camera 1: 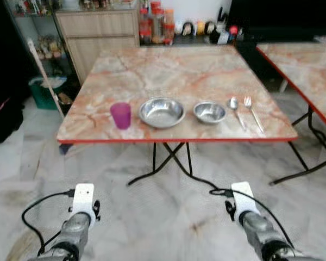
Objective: Setting the table
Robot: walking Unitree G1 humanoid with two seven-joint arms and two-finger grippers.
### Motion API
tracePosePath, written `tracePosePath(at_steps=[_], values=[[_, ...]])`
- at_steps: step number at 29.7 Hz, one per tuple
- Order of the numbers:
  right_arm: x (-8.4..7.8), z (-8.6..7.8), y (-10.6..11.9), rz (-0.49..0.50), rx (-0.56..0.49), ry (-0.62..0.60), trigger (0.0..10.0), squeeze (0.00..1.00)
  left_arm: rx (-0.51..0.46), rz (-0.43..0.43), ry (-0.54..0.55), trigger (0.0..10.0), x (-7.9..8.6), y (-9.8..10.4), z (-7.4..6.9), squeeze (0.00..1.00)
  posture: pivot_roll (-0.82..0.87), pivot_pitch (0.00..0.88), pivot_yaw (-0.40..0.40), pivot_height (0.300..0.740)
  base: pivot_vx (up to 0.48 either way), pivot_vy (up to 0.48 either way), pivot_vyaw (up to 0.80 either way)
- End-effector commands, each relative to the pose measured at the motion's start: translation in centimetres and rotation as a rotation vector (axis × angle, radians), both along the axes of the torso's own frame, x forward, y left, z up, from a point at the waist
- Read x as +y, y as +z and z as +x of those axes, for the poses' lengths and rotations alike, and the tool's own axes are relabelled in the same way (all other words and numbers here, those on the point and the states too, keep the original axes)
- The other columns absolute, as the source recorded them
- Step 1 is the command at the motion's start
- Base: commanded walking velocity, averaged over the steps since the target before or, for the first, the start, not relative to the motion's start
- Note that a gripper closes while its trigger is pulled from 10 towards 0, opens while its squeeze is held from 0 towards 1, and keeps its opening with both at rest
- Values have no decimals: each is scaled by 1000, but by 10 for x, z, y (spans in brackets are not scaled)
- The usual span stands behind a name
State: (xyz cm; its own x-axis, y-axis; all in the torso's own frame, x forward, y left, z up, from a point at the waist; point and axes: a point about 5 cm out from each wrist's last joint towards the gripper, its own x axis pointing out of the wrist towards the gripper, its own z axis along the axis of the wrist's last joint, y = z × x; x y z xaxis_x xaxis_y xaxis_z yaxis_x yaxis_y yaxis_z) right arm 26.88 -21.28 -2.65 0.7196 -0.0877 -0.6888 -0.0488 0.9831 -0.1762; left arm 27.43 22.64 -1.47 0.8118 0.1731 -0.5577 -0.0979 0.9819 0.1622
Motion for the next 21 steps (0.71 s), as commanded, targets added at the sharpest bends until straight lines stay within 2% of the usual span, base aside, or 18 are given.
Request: tracePosePath(at_steps=[1, 6, 17, 21], values=[[-5, 3, 3, -4, -17, -9, 10000, 0, 8, -3, -6, 10000, -4, -1, 0, 0, -13, 0, 14, 740, 0, -352, 0], [-5, 3, 4, -6, -17, -8, 10000, 0, 7, 1, -4, 10000, -4, -1, 0, 0, -11, 0, 13, 740, 0, -326, 0], [-6, 3, 4, -6, -18, -7, 10000, 0, -10, 0, 19, 10000, 0, 2, 2, 0, -12, 0, 13, 740, 0, 0, 0], [-5, 3, 4, -5, -18, -6, 10000, 0, -48, -29, 76, 10000, 5, 6, 4, 0, -12, 0, 13, 740, 0, 0, 0]])
